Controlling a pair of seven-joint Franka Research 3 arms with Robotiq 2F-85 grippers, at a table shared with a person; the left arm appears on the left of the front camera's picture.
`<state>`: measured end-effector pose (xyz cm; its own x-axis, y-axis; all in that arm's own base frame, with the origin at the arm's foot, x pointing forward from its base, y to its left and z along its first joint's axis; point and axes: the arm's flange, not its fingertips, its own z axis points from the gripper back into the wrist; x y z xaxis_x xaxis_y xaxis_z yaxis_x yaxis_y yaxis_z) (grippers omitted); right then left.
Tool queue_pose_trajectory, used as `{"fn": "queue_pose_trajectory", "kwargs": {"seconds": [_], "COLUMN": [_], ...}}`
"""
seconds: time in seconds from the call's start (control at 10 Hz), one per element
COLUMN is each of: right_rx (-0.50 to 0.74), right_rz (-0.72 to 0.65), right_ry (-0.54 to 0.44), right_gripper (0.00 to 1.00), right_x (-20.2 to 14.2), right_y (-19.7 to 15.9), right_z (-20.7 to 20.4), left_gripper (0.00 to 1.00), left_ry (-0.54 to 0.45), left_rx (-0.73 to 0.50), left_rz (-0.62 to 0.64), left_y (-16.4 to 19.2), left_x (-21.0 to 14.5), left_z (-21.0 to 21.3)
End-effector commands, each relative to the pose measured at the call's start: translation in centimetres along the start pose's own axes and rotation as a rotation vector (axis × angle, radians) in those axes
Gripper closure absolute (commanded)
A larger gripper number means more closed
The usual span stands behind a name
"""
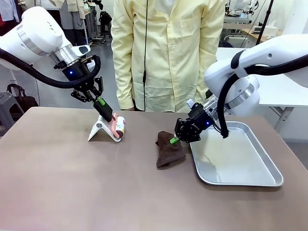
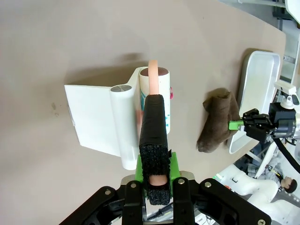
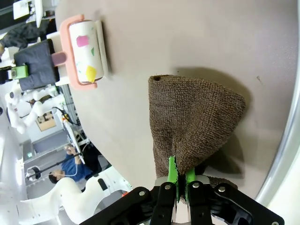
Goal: Clean the surface of the table.
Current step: Return the Lint Roller and towel to their original positions.
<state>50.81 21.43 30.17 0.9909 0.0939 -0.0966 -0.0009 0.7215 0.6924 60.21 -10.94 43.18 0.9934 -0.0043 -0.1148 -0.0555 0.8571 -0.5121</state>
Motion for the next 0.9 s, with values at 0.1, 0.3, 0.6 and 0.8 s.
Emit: {"fn": "queue_pose_trajectory", "kwargs": {"seconds": [0.1, 0.3, 0.6, 0.8], "right_rx": [0.050, 0.055, 0.066, 0.081], "right_rz": [0.013, 0.001, -0.008, 0.009], "right_ry": [-0.009, -0.004, -0.003, -0.004], "right_gripper": [0.61, 0.03, 0.00, 0.00], "right_x": [0.4, 0.6, 0.7, 0.7], "right_y": [-0.1, -0.3, -0.5, -0.4], "right_z": [0.0, 0.1, 0.1, 0.2], "left_gripper": [0.33, 0.00, 0.00, 0.00], "left_ry": [0.012, -0.006, -0.051, -0.084], "left_rx": [0.062, 0.063, 0.038, 0.021], "left_rz": [0.029, 0.028, 0.047, 0.053], "left_y": [0.1, 0.1, 0.6, 1.1], "left_x": [-0.2, -0.4, -0.8, -1.7], "left_z": [-0.2, 0.5, 1.9, 3.5]}}
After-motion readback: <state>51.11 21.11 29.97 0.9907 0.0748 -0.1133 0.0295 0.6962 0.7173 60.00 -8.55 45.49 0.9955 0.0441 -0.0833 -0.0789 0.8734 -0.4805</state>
